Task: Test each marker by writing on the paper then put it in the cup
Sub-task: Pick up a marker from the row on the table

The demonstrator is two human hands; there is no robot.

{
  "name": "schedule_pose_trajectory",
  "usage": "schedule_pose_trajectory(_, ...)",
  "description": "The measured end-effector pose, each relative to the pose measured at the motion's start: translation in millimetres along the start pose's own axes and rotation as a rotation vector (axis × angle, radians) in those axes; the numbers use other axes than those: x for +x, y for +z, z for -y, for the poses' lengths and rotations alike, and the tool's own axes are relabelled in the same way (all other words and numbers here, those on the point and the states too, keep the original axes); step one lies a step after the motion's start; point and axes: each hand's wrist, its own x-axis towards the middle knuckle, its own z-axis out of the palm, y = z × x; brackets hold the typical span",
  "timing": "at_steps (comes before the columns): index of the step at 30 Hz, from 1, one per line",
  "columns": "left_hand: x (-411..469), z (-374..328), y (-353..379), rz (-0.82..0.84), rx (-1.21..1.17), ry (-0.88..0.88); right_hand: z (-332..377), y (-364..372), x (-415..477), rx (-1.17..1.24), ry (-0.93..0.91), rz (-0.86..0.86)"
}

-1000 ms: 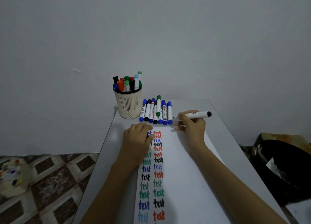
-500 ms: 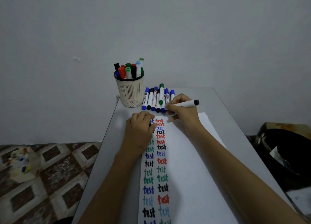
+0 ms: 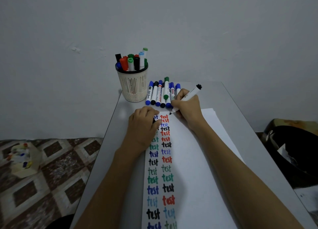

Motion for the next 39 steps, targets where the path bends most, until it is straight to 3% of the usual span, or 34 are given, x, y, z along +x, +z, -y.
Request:
schedule_pose_trajectory(23,2.4,-1.0,-4.1,0.073,-0.001,-0.034,-0.8,2.1,-2.9,-0.085,-0.151,0.063)
schedule_pose_trajectory(39,2.4,-2.5,-5.6,0.086,0.001,-0.044,1.0,0.3,-3.6,-0.042,-0.119,0.034)
